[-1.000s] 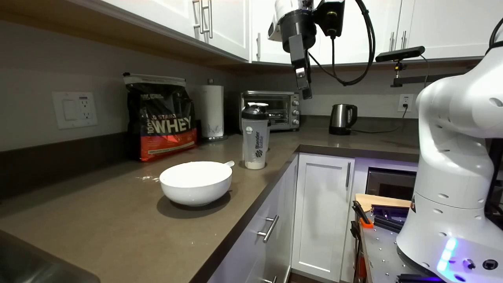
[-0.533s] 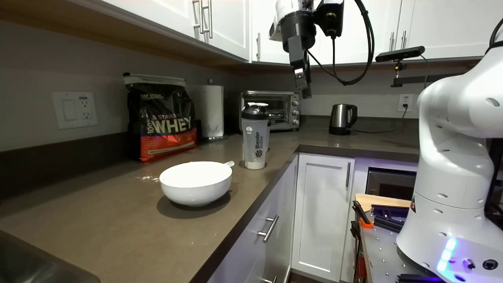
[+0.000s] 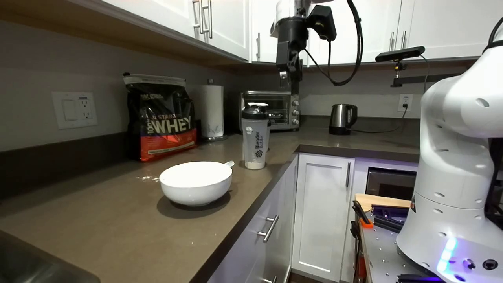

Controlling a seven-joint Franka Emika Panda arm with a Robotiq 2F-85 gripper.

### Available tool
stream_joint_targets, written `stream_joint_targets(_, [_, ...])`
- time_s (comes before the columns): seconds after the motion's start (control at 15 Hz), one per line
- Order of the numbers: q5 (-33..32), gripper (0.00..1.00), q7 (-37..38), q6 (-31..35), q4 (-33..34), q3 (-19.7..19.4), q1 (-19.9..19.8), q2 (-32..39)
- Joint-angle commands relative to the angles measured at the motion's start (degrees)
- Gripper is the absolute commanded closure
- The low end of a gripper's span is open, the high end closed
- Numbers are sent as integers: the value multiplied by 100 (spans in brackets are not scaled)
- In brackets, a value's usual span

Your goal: Remove the lid from the tall shaker and put it on the table.

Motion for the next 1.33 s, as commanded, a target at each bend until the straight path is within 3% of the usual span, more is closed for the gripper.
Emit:
stream_joint_targets(0.0, [-127,0,-111,522,184,-56,-114,318])
stream_joint_targets(0.4, [-342,0,-107,1137,201,-81,-142,712])
stream_joint_targets(1.27, [-767,0,-330,1531,455,-166,-133,1192])
